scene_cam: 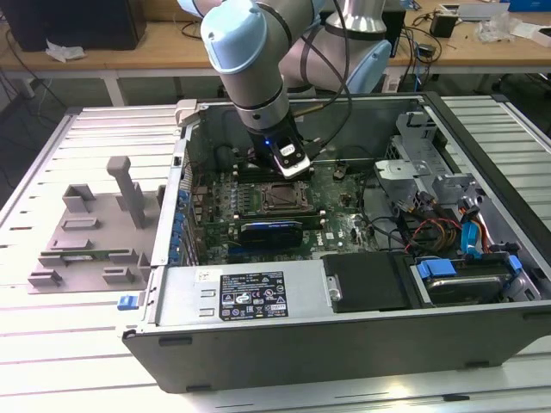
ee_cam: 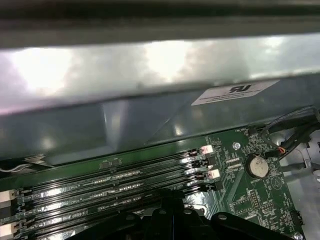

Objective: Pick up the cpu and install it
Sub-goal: 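Install the first cpu locking lever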

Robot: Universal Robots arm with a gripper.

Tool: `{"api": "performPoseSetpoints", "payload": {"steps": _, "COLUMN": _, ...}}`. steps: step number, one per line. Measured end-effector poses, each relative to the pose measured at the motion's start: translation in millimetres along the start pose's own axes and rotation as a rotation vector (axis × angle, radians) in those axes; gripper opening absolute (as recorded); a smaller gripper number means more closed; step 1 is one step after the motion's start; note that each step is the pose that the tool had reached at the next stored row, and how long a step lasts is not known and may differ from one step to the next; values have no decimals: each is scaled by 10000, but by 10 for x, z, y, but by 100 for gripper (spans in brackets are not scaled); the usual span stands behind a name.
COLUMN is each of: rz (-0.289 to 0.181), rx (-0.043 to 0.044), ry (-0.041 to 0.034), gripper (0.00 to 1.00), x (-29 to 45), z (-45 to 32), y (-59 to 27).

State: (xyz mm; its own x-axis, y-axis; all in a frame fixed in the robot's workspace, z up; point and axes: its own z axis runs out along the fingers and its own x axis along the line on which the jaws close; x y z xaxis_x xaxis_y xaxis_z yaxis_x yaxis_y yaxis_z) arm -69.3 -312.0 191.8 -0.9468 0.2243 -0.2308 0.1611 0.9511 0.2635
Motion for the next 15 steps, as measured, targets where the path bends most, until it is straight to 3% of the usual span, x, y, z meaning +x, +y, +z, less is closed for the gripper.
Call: {"api": "performPoseSetpoints", "payload": {"steps": 15, "rz": 4, "rx": -7, "ry": 4, "gripper": 11, "x": -14, "z": -35, "y": -26}}
